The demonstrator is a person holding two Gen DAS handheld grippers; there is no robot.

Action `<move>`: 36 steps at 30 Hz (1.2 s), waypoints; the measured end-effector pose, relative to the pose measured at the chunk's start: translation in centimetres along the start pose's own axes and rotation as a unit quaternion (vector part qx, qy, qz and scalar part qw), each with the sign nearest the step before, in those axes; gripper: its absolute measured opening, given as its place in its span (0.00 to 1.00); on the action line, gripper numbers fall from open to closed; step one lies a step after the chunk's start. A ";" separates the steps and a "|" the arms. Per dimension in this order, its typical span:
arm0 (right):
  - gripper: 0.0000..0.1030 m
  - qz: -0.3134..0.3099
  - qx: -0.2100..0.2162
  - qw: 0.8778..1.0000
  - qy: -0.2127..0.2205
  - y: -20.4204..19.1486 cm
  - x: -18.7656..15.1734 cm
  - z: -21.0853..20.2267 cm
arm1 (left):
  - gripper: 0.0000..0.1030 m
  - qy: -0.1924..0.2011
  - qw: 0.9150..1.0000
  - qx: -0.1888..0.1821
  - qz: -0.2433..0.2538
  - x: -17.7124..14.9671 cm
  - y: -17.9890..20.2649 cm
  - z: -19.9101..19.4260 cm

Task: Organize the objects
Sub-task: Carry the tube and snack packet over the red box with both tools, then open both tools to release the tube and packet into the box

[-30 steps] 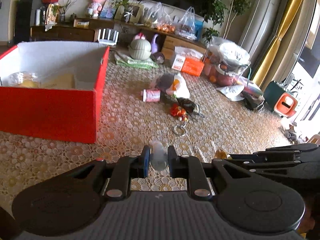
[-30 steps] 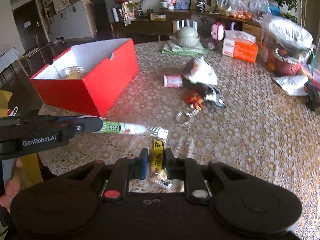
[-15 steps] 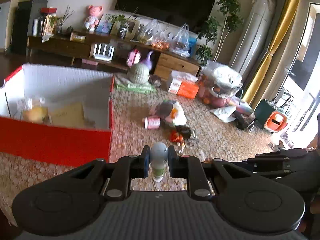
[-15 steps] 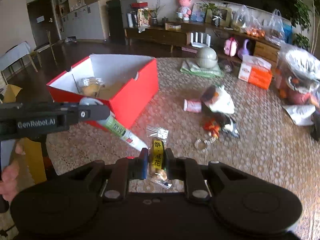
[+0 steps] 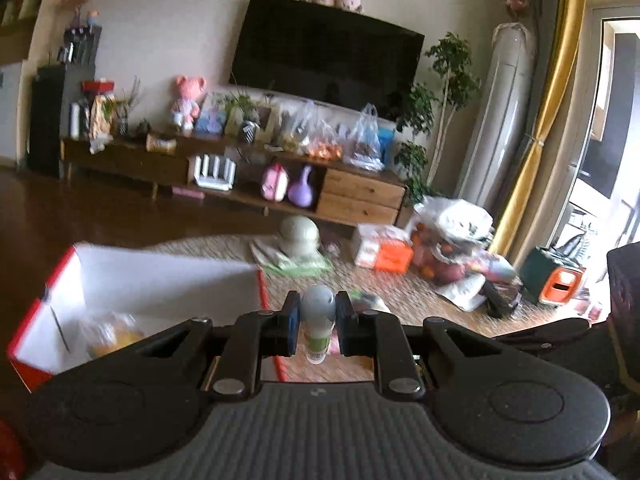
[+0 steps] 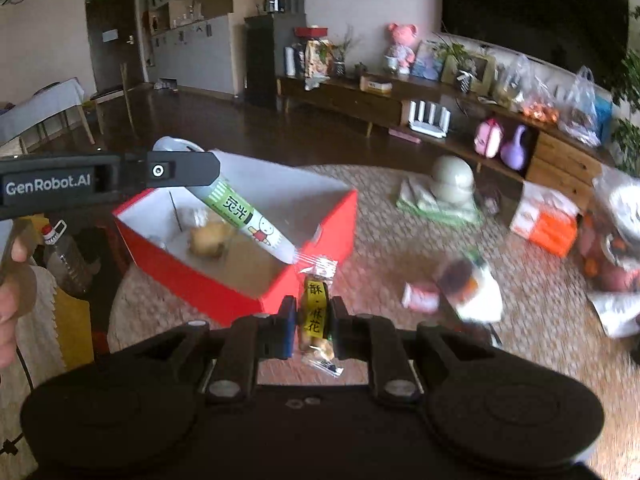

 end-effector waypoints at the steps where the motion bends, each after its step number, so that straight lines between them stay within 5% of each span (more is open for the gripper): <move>1: 0.16 -0.003 0.002 1.000 0.001 -0.3 0.6 0.5 | 0.17 0.003 1.000 0.005 0.002 0.4 -0.5 -0.1; 20: 0.16 -0.036 0.013 0.998 -0.052 -4.0 3.7 12.4 | 0.17 -0.026 0.992 0.123 -0.012 0.0 -13.6 3.8; 36: 0.22 -0.064 0.017 0.994 -0.089 -5.7 1.9 16.9 | 0.17 -0.048 0.990 0.119 -0.055 -2.1 -17.7 7.4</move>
Point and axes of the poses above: each gripper's, at about its wrist camera, not at the fingertips, and z roughly the way its jaws point, y to its right, x to its top, the point moved 5 cm from there along z, roughly the way its jaws point, and after that the axes turned 2 degrees about -x, right-handed, at the moved point
